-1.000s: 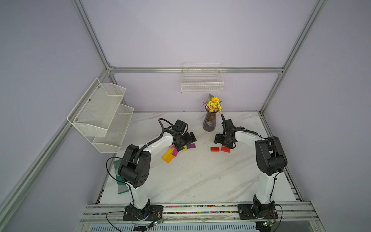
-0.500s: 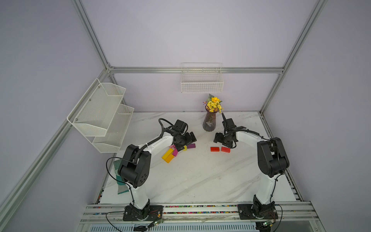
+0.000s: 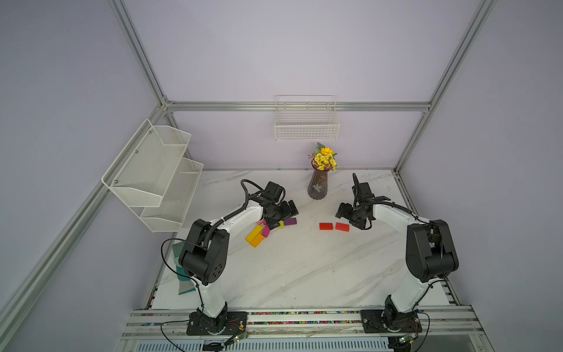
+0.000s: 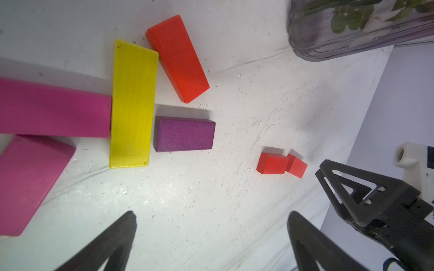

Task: Assemble the letter c with building blocks
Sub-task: Assemble the building block at the center of the board.

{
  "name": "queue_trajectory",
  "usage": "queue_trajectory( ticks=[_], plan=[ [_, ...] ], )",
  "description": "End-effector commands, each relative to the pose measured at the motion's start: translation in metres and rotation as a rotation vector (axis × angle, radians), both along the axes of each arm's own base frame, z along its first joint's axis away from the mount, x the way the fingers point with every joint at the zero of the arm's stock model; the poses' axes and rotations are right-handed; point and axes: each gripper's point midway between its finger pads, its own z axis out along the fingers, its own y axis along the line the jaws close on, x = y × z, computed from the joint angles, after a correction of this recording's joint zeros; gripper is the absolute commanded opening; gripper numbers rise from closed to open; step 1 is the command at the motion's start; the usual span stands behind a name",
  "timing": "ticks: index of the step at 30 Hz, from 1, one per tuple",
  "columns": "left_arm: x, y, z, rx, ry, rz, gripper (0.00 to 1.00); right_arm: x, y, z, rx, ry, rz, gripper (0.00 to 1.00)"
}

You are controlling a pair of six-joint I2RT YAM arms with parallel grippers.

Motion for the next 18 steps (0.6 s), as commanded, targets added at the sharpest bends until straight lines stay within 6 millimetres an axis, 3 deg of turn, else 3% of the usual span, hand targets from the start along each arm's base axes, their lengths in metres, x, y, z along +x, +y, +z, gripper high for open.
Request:
queue_trajectory(
  ticks=[1, 18],
  plan=[
    [0.008, -0.007, 0.025, -0.035, -0.060, -0.023, 1.00, -0.005, 0.002, -0.009, 0.041, 0.045, -0.009, 0.89],
    [0.010, -0.007, 0.025, -0.032, -0.058, -0.018, 1.00, -0.001, 0.003, -0.027, 0.076, 0.091, 0.018, 0.89]
  ],
)
